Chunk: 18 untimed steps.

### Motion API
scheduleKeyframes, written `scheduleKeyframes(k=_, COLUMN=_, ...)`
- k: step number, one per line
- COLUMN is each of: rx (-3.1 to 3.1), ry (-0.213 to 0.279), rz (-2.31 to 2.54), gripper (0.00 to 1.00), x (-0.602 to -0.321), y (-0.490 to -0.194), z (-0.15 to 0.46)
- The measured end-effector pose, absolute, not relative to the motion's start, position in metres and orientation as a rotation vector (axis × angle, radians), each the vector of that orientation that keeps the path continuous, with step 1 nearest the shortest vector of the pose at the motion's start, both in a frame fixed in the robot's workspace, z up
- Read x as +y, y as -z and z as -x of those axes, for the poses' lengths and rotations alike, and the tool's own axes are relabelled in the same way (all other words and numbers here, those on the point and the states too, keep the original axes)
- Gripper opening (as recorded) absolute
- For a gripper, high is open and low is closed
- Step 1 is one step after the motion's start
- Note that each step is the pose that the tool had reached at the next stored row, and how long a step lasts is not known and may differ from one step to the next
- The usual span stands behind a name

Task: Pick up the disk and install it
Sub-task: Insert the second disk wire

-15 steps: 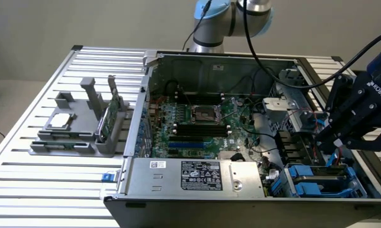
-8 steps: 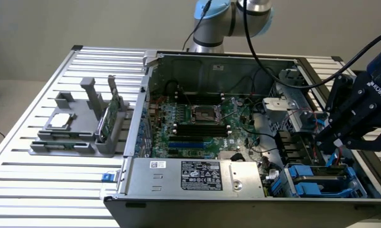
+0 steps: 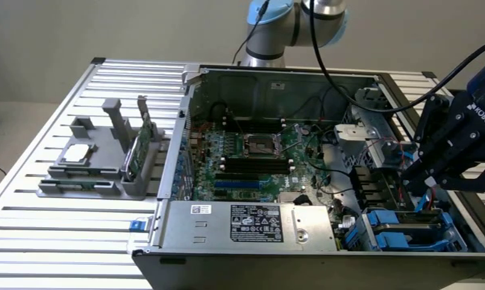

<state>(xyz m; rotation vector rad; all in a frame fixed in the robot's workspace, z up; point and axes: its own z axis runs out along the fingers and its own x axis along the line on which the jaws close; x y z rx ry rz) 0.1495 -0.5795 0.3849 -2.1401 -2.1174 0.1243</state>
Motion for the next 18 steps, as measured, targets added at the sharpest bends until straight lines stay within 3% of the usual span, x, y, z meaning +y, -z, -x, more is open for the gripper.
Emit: scheduleKeyframes(k=18, rx=-2.117, ry=-0.123, rz=2.14, gripper=0.25, x=-0.579, y=-0.377, z=-0.161)
